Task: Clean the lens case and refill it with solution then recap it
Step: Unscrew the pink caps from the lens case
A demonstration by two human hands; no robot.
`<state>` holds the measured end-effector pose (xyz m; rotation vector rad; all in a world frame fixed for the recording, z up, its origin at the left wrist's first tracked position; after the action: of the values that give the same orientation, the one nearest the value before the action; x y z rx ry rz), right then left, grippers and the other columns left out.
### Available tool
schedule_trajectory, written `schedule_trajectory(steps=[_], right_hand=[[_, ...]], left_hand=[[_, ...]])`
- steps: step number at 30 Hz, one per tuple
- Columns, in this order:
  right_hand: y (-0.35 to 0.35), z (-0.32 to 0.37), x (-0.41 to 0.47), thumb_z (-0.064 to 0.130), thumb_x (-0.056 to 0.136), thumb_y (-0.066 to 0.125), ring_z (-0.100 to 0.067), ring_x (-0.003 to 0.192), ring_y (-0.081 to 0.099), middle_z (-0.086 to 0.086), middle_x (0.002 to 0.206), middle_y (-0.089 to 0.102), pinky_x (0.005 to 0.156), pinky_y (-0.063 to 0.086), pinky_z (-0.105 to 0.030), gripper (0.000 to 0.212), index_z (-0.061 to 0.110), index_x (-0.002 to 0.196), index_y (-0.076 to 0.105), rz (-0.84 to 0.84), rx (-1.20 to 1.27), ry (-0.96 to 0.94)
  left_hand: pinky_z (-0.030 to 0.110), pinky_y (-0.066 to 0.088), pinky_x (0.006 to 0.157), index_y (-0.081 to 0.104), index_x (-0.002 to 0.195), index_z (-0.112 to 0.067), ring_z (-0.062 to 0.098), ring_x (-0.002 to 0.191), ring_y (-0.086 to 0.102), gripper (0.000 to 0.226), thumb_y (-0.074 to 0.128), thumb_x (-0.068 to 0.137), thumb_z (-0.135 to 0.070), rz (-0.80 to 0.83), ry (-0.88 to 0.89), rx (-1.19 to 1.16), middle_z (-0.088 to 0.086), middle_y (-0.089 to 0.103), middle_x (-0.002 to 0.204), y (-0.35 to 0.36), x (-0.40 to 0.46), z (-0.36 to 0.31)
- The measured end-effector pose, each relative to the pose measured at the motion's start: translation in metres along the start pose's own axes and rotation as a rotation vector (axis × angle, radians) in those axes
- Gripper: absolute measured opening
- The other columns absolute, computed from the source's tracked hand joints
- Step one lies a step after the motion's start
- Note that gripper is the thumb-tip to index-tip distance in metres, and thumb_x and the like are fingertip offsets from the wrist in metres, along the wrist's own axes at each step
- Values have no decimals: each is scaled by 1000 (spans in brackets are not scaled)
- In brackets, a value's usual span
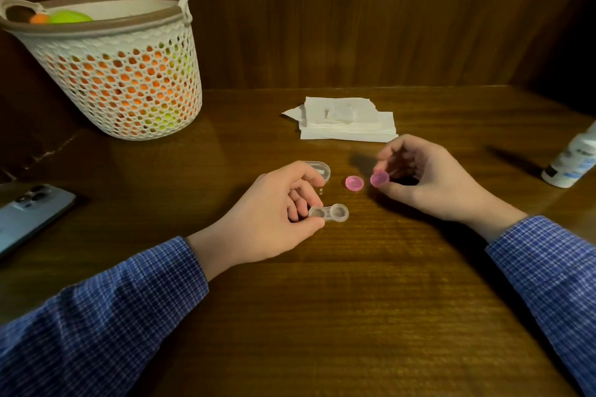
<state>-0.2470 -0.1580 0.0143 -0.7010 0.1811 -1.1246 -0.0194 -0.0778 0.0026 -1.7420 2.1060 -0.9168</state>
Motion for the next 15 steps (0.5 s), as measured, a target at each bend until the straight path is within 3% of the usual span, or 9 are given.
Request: schedule_trajectory(steps=[3, 7, 12, 15], right_hand=[[3, 0, 2, 20, 82, 86, 0, 98, 70, 17, 99, 76, 93, 49, -21, 39, 27, 112, 62, 25, -69, 16], [7, 0, 3, 22, 81, 86, 2, 101, 69, 15, 100, 77, 104, 49, -31, 44, 28, 117, 60, 58, -84, 67], [0, 22, -6, 35, 74, 88, -7, 100, 67, 15, 104, 72, 88, 60, -38, 47, 29, 113, 62, -77, -78, -26], [25, 42, -18, 47, 70, 81, -9, 99, 68, 14, 105, 71, 86, 60, -36, 52, 32, 115, 61, 88, -68, -141]], left_hand=[[18, 57, 66, 61, 124, -28, 10, 83, 70, 48, 84, 84, -17, 5, 3, 3, -13, 72, 97, 2, 0, -1], [18, 57, 66, 60, 125, -28, 10, 84, 70, 48, 84, 85, -17, 6, -1, 2, -13, 72, 97, 3, 0, -2], [18, 57, 66, 60, 126, -28, 9, 85, 70, 49, 84, 85, -17, 10, -9, 10, -14, 72, 98, 3, -1, -3], [19, 57, 66, 59, 125, -31, 10, 83, 70, 50, 84, 84, -17, 11, -7, 6, -15, 73, 98, 3, -1, -4]])
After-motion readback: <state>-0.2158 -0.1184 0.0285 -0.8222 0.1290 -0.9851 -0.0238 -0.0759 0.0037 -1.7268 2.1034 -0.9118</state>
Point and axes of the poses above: each hand's wrist, its own x-axis towards the middle knuckle, its own y-axis out of the palm, z = x × y, the point moved 6 cm from there along x, towards the middle knuckle
